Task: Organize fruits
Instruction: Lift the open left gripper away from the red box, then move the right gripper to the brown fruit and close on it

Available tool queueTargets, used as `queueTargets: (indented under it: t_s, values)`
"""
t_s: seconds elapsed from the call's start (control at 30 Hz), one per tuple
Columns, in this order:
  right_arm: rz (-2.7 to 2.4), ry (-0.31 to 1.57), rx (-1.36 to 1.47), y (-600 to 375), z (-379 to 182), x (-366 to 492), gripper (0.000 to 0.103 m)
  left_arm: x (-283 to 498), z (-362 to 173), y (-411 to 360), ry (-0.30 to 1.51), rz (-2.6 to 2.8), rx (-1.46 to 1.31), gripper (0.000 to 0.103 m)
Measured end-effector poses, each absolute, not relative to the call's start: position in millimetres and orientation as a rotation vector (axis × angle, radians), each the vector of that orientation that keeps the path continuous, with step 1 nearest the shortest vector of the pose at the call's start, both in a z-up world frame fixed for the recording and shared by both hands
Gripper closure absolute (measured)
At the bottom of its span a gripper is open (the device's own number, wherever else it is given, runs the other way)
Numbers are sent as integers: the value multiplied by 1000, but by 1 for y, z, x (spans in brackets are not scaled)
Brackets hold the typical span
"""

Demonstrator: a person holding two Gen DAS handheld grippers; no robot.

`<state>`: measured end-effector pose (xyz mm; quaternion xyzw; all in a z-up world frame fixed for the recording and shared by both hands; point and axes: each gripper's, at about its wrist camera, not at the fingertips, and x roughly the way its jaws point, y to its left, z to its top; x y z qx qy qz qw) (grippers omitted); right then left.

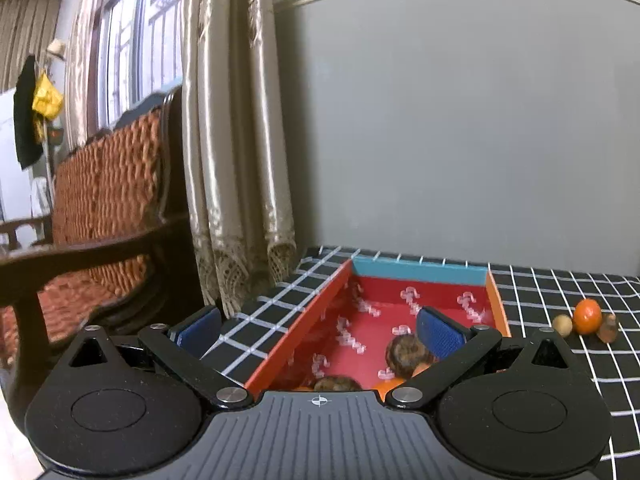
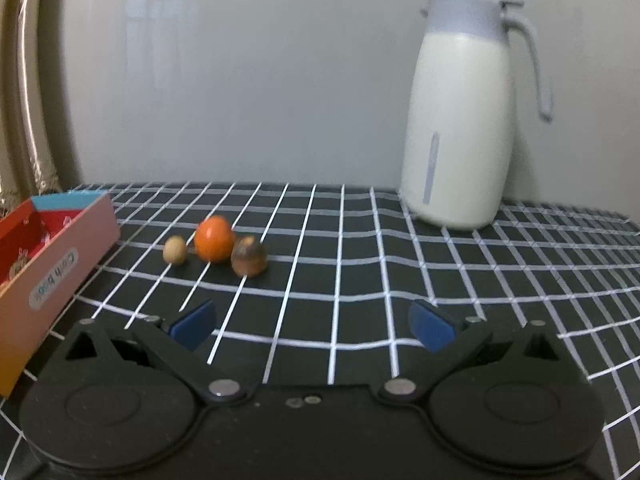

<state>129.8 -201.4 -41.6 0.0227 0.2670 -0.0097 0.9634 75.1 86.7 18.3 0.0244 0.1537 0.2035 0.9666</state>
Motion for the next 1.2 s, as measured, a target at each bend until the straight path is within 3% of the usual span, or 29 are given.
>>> queueTargets:
  t_s: [0.5, 0.57, 0.67, 0.83, 0.97, 1.2]
  values:
    - [-17, 488, -35, -184, -38, 143, 6, 98, 13, 98, 324, 397, 33, 0]
    - [-5, 490, -34, -181, -37, 148, 19, 102, 12, 103, 331, 408, 16, 0]
    - [1, 503, -48, -173, -38, 160, 29, 107, 12, 109, 330, 427, -1, 0]
    - [-5, 538, -58, -164, -45, 177, 29, 108, 14, 125, 319, 477, -44, 0]
    - [12, 557, -50, -159, -48, 188, 42, 110, 11, 138, 336, 493, -72, 0]
    - [11, 576, -30, -157, -53, 203, 48, 110, 10, 151, 341, 508, -73, 0]
